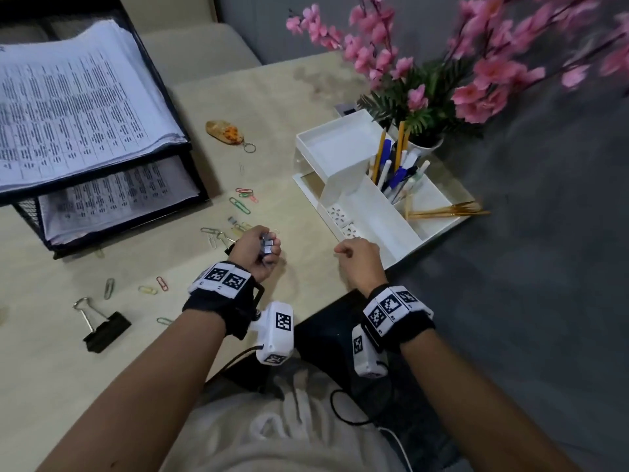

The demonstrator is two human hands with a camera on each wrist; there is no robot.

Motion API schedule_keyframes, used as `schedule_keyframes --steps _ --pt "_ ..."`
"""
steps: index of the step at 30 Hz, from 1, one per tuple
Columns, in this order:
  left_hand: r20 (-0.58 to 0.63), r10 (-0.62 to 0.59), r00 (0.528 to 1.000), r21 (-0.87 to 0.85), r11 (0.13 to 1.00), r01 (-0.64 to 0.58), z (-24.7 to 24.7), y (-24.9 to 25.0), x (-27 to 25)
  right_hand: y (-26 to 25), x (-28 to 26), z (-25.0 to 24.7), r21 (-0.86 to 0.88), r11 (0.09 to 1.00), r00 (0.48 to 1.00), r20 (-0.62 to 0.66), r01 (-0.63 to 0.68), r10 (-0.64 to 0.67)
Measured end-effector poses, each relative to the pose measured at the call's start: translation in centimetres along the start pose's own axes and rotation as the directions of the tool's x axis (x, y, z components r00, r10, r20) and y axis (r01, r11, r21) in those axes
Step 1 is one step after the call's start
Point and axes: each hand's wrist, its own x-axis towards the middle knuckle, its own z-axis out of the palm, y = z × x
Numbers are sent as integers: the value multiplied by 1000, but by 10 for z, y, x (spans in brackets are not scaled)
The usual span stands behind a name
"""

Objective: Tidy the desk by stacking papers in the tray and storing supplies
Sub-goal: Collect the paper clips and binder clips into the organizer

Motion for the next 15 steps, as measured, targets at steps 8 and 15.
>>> schedule_keyframes --steps 8,15 --pt "-119 -25 993 -133 991 9 -58 -6 -10 -45 -3 33 -34 962 934 253 269 -252" --pt "-156 -22 988 -249 968 -18 -112 19 -25 -95 7 82 -98 922 885 336 374 -323"
